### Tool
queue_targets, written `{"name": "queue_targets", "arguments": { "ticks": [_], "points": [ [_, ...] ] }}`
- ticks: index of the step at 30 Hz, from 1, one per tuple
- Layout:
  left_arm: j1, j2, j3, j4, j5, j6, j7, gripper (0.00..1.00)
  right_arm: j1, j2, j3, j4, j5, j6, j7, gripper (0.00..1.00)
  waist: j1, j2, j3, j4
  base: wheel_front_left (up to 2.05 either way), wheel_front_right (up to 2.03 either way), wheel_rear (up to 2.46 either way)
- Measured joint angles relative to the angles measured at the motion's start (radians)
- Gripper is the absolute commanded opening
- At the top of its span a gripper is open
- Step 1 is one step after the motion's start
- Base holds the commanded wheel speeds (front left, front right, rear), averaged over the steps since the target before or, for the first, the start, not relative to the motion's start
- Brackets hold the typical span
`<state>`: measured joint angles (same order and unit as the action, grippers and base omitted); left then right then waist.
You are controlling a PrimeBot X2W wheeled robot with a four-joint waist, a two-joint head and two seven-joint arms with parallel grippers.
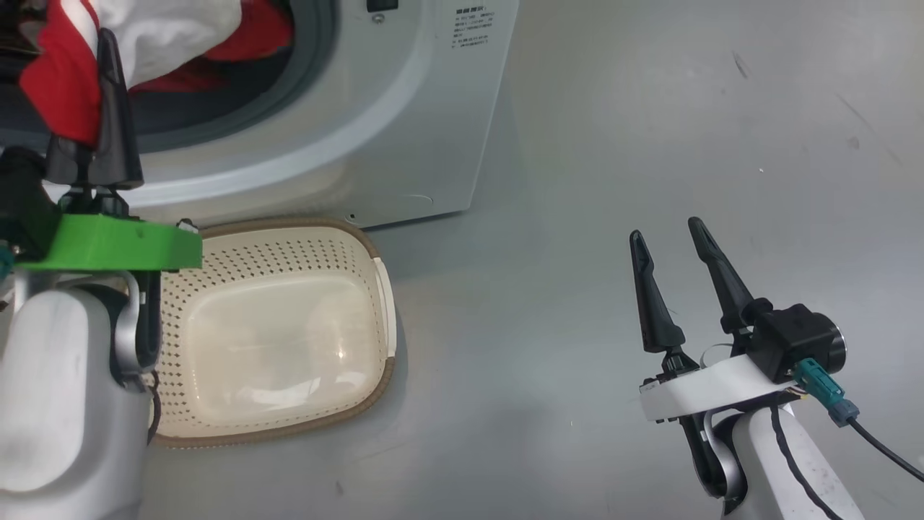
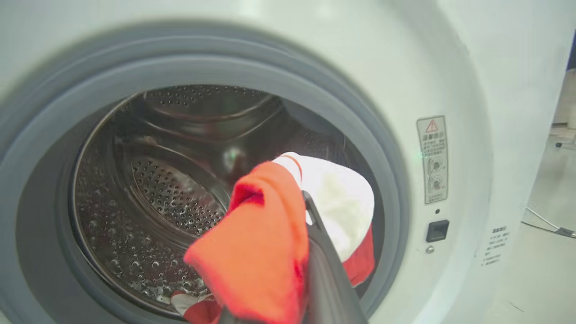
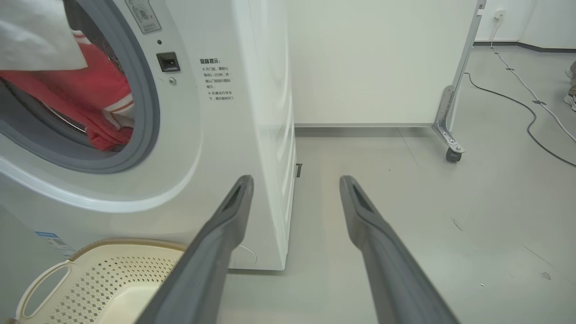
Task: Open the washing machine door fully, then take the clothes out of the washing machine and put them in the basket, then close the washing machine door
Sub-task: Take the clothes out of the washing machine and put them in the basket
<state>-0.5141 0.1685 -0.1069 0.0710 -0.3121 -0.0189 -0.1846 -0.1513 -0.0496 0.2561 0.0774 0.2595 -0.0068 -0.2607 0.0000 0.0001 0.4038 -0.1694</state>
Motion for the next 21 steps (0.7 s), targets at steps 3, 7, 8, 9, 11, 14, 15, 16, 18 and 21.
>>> {"name": "queue_targets", "arguments": {
  "ticks": [3,7,8,9,11,14,15,16,18,21],
  "points": [
    [0.029,-0.006,-0.004,-0.026,0.009,0.006,-0.015,0.00,0.017,0.000,-0.008,0.002,-0.007,0.005,0.000,1.00,0.0000,0.0000,-0.032,0.016,0.00,0.00,0.00],
    [0.058,-0.018,-0.015,-0.051,0.018,0.015,-0.021,0.00,0.037,-0.001,-0.016,0.006,-0.007,0.005,0.000,1.00,0.0000,0.0000,-0.062,0.031,0.00,0.00,0.00],
    [0.067,-0.020,-0.019,-0.058,0.022,0.015,-0.021,0.00,0.044,-0.001,-0.017,0.008,-0.009,0.005,0.000,1.00,0.0000,0.0000,-0.072,0.036,0.00,0.00,0.00],
    [0.078,-0.023,-0.023,-0.065,0.025,0.015,-0.023,0.00,0.050,-0.001,-0.019,0.010,-0.009,0.005,0.000,1.00,0.0000,0.0000,-0.081,0.041,0.00,0.00,0.00],
    [0.099,-0.026,-0.028,-0.083,0.025,0.022,-0.024,0.00,0.063,-0.001,-0.020,0.012,-0.011,0.006,0.000,1.00,0.0000,0.0000,-0.099,0.051,0.00,0.00,0.00],
    [0.126,-0.032,-0.040,-0.112,0.025,0.024,-0.024,0.00,0.078,-0.001,-0.027,0.011,-0.015,0.005,0.000,1.00,0.0000,0.0000,-0.122,0.066,0.00,0.00,0.00],
    [0.130,-0.034,-0.046,-0.119,0.026,0.024,-0.026,0.00,0.084,-0.001,-0.030,0.012,-0.015,0.006,0.000,1.00,0.0000,0.0000,-0.128,0.072,0.00,0.00,0.00],
    [0.133,-0.036,-0.049,-0.123,0.026,0.024,-0.028,0.00,0.087,-0.001,-0.030,0.012,-0.016,0.006,0.000,1.00,0.0000,0.0000,-0.135,0.077,0.00,0.00,0.00],
    [0.149,-0.036,-0.053,-0.137,0.028,0.024,-0.028,0.00,0.093,-0.001,-0.029,0.012,-0.016,0.006,0.000,1.00,0.0000,0.0000,-0.148,0.085,0.00,0.00,0.00],
    [0.181,-0.041,-0.054,-0.150,0.028,0.033,-0.028,0.00,0.101,-0.001,-0.028,0.012,-0.021,0.015,0.000,1.00,0.0000,0.0000,-0.165,0.096,0.00,0.00,0.00]
  ]
}}
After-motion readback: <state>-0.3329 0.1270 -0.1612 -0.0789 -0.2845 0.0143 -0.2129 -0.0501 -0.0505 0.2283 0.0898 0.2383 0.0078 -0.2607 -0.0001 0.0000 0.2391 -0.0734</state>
